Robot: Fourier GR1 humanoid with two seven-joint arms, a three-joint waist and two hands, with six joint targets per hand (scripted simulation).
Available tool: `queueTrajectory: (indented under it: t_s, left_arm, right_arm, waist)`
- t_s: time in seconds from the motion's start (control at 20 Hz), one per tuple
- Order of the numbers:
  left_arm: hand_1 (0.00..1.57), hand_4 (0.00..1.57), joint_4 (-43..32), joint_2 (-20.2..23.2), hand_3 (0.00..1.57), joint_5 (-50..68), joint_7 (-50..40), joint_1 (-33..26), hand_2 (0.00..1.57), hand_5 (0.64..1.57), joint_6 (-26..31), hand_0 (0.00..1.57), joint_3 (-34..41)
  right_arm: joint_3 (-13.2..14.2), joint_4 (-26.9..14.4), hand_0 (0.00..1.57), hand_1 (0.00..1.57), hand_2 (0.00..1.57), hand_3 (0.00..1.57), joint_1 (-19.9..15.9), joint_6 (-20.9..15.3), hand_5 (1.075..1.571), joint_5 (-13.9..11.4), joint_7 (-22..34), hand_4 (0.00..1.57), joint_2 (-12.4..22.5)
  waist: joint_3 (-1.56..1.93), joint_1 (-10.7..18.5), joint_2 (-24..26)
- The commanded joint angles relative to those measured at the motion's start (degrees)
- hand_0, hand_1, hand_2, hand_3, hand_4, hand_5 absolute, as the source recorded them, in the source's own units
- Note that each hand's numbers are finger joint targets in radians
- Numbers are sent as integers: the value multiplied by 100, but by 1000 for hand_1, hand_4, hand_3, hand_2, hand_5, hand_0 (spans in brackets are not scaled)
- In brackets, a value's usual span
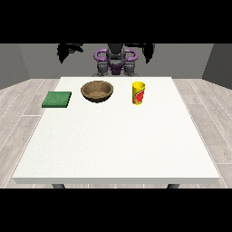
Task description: Pick the cup and pour the ball into the bowl, then pick the bowl and place it on the pad
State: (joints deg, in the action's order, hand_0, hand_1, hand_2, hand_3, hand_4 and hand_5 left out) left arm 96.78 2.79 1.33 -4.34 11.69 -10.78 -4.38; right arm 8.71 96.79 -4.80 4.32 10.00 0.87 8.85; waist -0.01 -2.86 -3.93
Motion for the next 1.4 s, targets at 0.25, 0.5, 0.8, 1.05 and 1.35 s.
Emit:
queueTrajectory:
  t_s: [0.25, 0.5, 0.8, 1.05, 1.35]
  left_arm:
    - [0, 0, -1490, 281, 0, 77, 1567, 617, 0, 1473, 305, 0, 762]
    - [0, 0, -2577, 199, 0, 124, 2526, 768, 0, 1477, 432, 0, 958]
    - [0, 0, -3971, 190, 0, 65, 3476, 1146, 0, 1457, 262, 0, 1321]
    - [0, 0, -4650, 323, 0, 183, 3474, 1679, 0, 1448, 310, 0, 1517]
    - [1281, 1066, -4990, 226, 1571, -671, 4270, 1256, 1571, 1564, -975, 1281, 1333]
  right_arm:
    - [517, -650, 0, 0, 0, 0, -683, 340, 1571, 274, -562, 174, 406]
    - [424, -608, 0, 0, 0, 0, -1131, 7, 1571, 117, -350, 206, 320]
    - [343, -550, 0, 0, 0, 0, -932, 316, 1571, 211, -403, 210, 386]
    - [607, -837, 0, 0, 0, 0, -1057, 540, 1571, 353, -394, 147, 717]
    - [998, -906, 0, 0, 0, 37, -1298, 815, 1571, 786, -279, 0, 1107]
  waist:
    - [-1, -135, -804]
    - [-3, -113, -943]
    - [-2, -435, -822]
    - [-1, -527, -895]
    - [2, -730, -1046]
